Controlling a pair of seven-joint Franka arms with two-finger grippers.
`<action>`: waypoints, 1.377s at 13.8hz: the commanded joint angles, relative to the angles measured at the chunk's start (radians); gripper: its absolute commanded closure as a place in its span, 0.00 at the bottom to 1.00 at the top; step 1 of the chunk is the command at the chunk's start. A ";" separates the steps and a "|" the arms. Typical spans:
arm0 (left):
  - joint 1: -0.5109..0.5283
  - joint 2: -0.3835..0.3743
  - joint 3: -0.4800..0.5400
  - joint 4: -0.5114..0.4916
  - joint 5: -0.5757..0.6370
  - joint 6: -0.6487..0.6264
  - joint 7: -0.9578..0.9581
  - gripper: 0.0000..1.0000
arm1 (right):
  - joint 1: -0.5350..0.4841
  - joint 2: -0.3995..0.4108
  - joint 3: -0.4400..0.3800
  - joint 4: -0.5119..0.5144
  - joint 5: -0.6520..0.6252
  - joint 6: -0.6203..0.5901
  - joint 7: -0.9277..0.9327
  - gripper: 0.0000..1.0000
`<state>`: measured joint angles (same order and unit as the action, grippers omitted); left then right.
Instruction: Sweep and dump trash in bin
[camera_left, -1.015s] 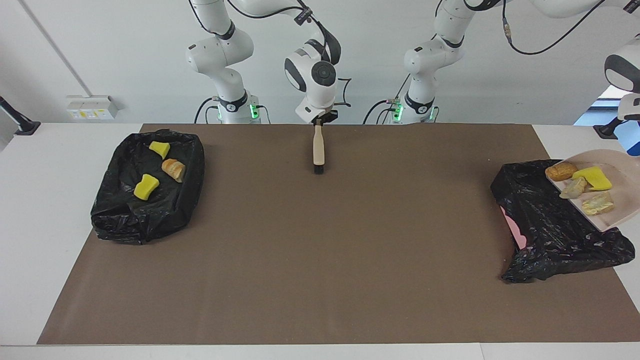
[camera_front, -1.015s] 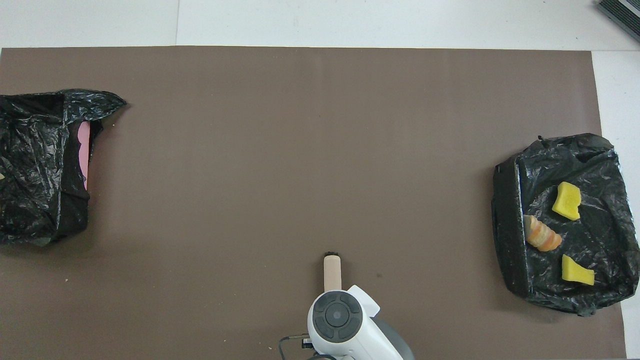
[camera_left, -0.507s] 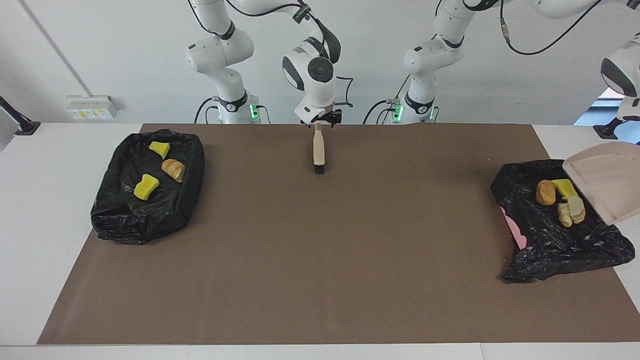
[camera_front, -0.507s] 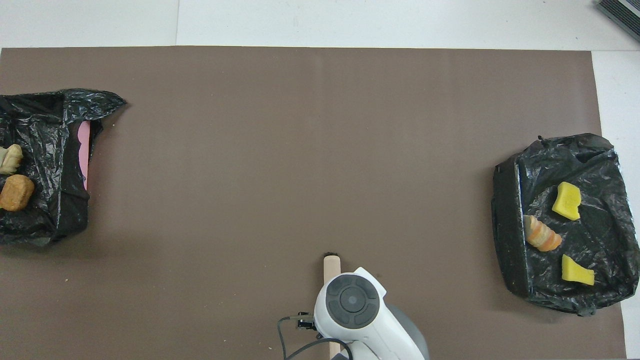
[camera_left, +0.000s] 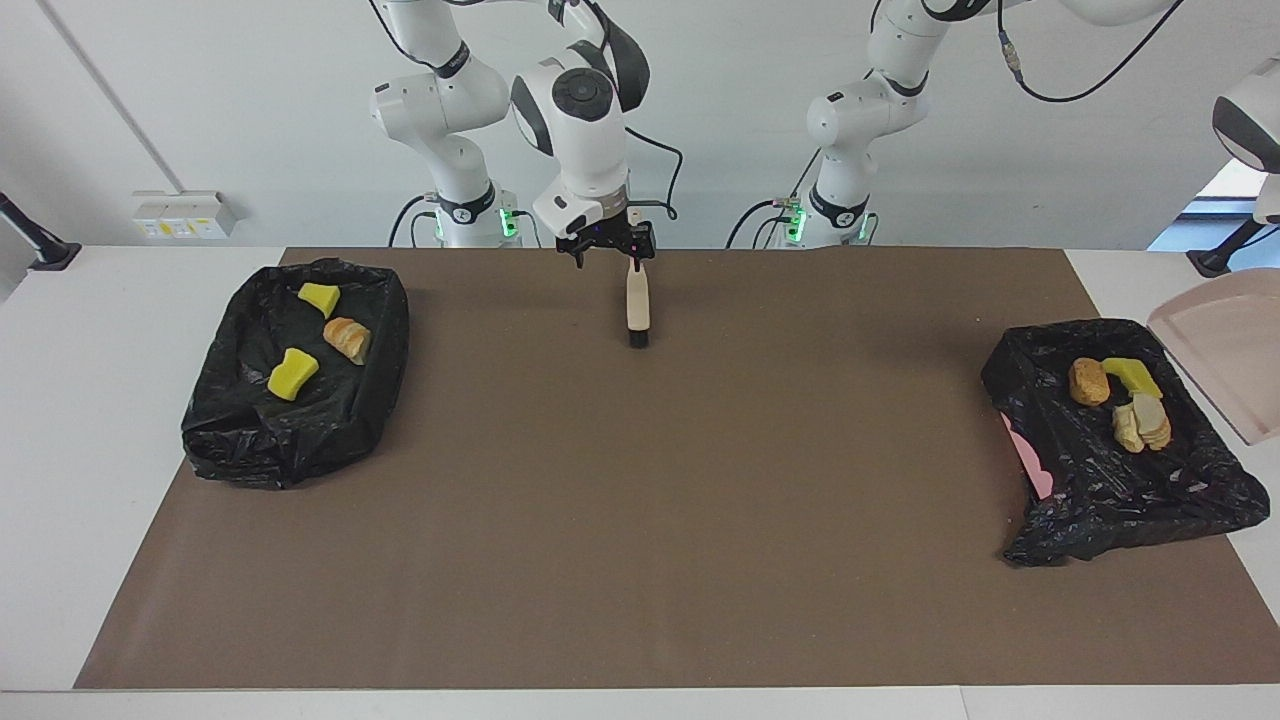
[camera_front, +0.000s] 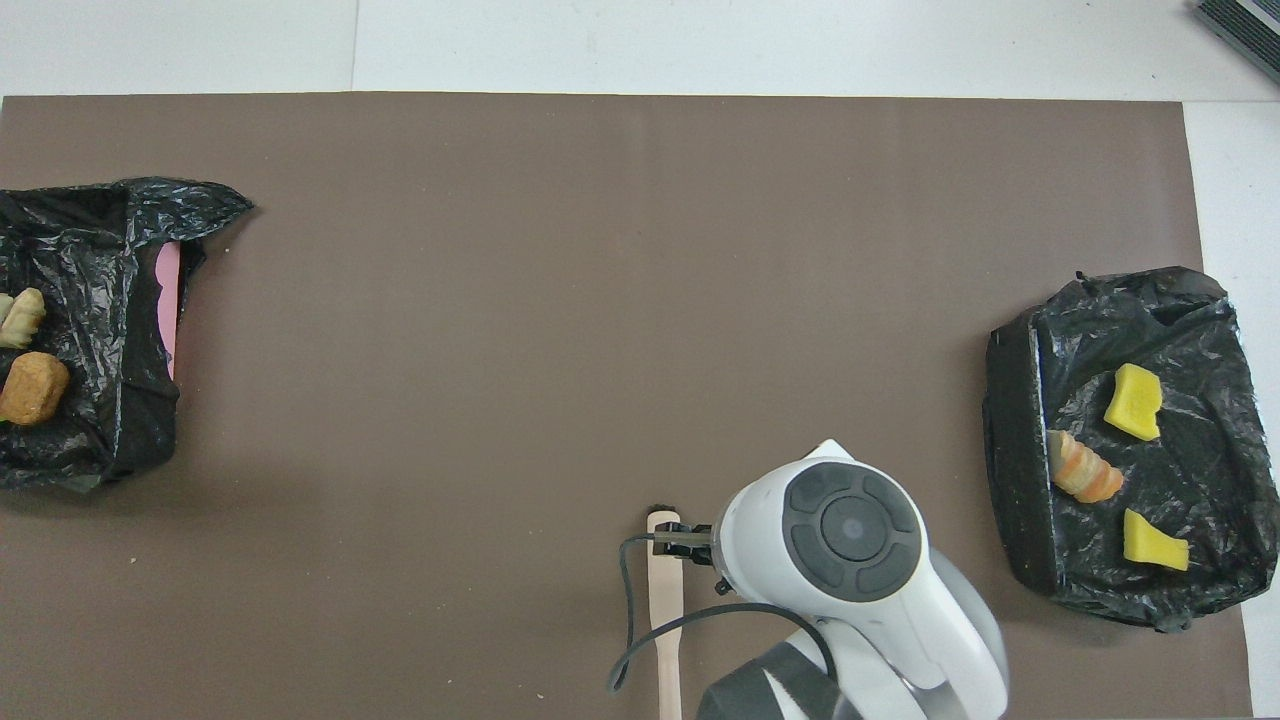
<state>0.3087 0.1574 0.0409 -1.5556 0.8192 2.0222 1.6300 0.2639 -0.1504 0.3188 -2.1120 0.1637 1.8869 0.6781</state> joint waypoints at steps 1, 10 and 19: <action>-0.054 0.002 0.004 0.017 -0.119 -0.063 -0.035 1.00 | -0.102 -0.009 0.010 0.113 -0.024 -0.081 -0.026 0.00; -0.282 0.028 -0.006 -0.158 -0.590 -0.059 -0.572 1.00 | -0.212 -0.008 -0.154 0.253 -0.110 -0.123 -0.113 0.00; -0.634 0.123 -0.006 -0.159 -0.759 -0.022 -1.367 1.00 | -0.215 -0.006 -0.412 0.372 -0.200 -0.258 -0.595 0.00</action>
<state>-0.2658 0.2734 0.0133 -1.7199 0.1031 1.9715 0.3765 0.0543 -0.1674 -0.0785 -1.8031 -0.0122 1.6864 0.1557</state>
